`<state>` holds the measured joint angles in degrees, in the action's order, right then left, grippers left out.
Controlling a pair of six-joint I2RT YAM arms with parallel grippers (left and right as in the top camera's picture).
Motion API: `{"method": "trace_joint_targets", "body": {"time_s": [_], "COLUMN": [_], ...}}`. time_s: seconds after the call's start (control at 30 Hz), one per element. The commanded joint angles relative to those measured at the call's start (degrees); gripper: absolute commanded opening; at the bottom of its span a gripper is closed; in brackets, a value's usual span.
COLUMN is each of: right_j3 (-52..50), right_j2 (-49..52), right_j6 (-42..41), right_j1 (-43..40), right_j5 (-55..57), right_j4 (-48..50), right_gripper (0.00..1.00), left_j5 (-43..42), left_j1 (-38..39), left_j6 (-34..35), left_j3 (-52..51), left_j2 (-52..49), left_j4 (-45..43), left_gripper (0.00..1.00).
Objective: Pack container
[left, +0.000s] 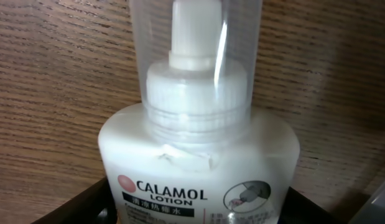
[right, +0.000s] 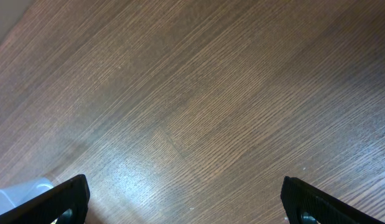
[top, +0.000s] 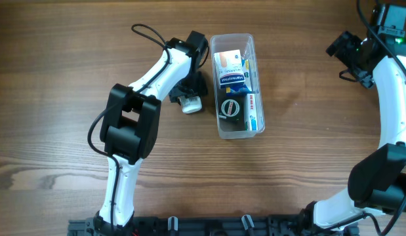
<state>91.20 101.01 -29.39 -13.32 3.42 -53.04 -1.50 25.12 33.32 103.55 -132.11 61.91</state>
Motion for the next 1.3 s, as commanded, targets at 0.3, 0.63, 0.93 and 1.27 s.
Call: {"method": "trace_joint_targets", "body": {"time_s": [0.3,0.63,0.93,1.27], "right_j3": [0.0,0.0,0.0,0.0], "right_j2": [0.1,0.1,0.1,0.1], "right_j6": [-0.7,-0.7,-0.7,-0.7], "right_j1": [-0.1,-0.1,-0.1,-0.1], "right_j5": [-0.3,-0.3,-0.3,-0.3], "right_j4": [0.1,0.1,0.1,0.1], "right_gripper": [1.00,1.00,1.00,1.00], "left_j5": [0.1,-0.8,-2.1,5.8], "left_j1": [0.1,1.3,18.5,21.3], "left_j6": [-0.1,-1.1,3.7,9.2], "left_j3": [-0.5,-0.5,-0.5,-0.5], "left_j2": [2.6,20.1,26.7,21.6], "left_j4": [0.2,3.5,-3.3,-3.7], "left_gripper": [0.67,0.67,0.67,0.67]}}
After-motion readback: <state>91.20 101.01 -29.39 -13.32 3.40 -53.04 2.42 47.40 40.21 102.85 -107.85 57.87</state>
